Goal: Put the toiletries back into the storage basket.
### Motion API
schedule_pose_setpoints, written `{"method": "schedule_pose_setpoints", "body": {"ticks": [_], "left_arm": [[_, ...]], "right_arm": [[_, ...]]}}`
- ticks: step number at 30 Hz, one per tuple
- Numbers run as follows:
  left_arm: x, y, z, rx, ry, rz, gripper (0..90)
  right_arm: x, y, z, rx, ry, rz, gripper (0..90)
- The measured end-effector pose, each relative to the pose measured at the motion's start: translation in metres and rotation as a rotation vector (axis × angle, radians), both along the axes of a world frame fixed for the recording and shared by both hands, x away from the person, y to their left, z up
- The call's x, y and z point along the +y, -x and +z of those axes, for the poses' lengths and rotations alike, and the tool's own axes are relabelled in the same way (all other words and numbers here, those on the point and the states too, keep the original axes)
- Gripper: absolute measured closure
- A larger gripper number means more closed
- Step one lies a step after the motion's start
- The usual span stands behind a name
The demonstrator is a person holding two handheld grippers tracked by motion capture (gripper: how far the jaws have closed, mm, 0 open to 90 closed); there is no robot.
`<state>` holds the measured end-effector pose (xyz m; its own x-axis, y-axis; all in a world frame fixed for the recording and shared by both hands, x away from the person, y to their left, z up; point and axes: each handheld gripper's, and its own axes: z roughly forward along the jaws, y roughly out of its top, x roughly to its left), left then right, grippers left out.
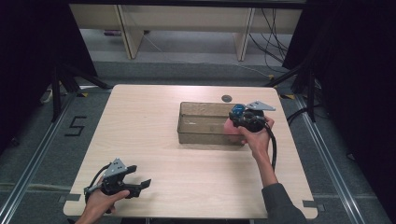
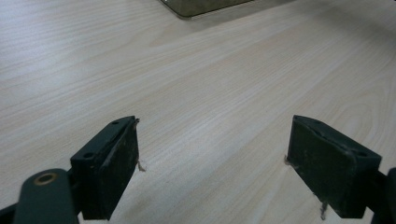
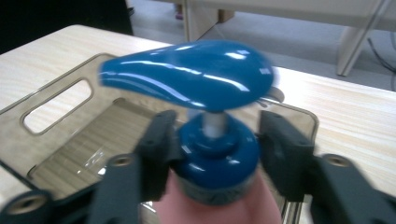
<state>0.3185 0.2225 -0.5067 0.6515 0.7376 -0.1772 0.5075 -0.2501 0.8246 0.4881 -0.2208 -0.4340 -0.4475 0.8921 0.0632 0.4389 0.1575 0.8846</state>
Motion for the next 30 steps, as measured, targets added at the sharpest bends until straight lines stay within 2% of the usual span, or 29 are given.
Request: {"method": "schedule_pose_setpoints", "body": {"ticks": [2, 3, 6, 9, 10, 11, 14, 15, 16, 18, 19, 20, 21, 22, 23, 27, 28, 29, 30], "left_arm": [[0.000, 0.000, 0.000, 0.000, 0.011, 0.000, 15.9], [0.000, -0.001, 0.000, 0.001, 0.006, -0.001, 16.0], [0.000, 0.000, 0.000, 0.001, -0.006, -0.002, 15.9], [0.000, 0.000, 0.000, 0.000, -0.004, -0.008, 15.9], [0.000, 0.000, 0.000, 0.000, -0.007, -0.003, 15.9], [0.000, 0.000, 0.000, 0.001, -0.007, -0.002, 16.0], [0.000, 0.000, 0.000, -0.001, 0.000, -0.002, 15.9], [0.000, 0.000, 0.000, -0.002, 0.002, -0.001, 15.9], [0.000, 0.000, 0.001, -0.001, 0.002, 0.001, 15.9], [0.000, 0.000, 0.001, -0.005, 0.002, -0.004, 15.9], [0.000, 0.000, 0.000, -0.007, 0.004, -0.005, 15.9], [-0.001, 0.001, 0.000, -0.008, 0.018, 0.002, 16.0], [-0.001, 0.001, 0.000, -0.007, 0.015, 0.003, 15.9], [-0.001, 0.001, 0.001, -0.005, 0.012, -0.001, 15.9], [-0.001, 0.000, 0.000, -0.005, 0.013, -0.001, 15.9], [-0.001, 0.001, 0.001, -0.004, 0.012, 0.000, 15.9], [-0.001, 0.001, 0.001, -0.005, 0.011, -0.001, 15.9], [-0.001, 0.001, 0.001, -0.005, 0.012, -0.001, 15.9], [-0.001, 0.001, 0.001, -0.005, 0.011, -0.001, 15.9]], "right_arm": [[-0.002, 0.001, 0.001, -0.009, -0.024, -0.013, 39.2], [-0.002, 0.003, 0.003, 0.002, -0.066, -0.026, 36.9], [-0.008, 0.005, 0.009, -0.023, -0.079, -0.025, 32.0], [-0.009, 0.010, 0.010, -0.003, -0.105, -0.034, 28.5], [-0.011, 0.010, 0.011, -0.008, -0.098, -0.033, 28.0], [-0.011, 0.012, 0.011, -0.010, -0.114, -0.039, 26.7], [-0.015, 0.015, 0.013, -0.014, -0.100, -0.043, 24.7], [-0.015, 0.017, 0.013, -0.019, -0.121, -0.048, 23.4], [-0.017, 0.018, 0.014, -0.023, -0.102, -0.047, 22.8], [-0.016, 0.021, 0.015, 0.002, -0.117, -0.062, 22.1], [-0.017, 0.022, 0.015, 0.004, -0.107, -0.053, 21.7], [-0.017, 0.024, 0.015, -0.003, -0.127, -0.056, 21.3], [-0.018, 0.024, 0.015, -0.014, -0.115, -0.046, 20.5], [-0.018, 0.026, 0.016, 0.001, -0.109, -0.053, 20.2], [-0.017, 0.027, 0.016, 0.000, -0.131, -0.053, 20.1], [-0.020, 0.030, 0.018, -0.016, -0.116, -0.046, 18.5], [-0.018, 0.033, 0.019, -0.002, -0.138, -0.054, 18.2], [-0.019, 0.033, 0.019, -0.007, -0.134, -0.049, 18.1], [-0.020, 0.034, 0.020, -0.005, -0.104, -0.053, 18.1]]}}
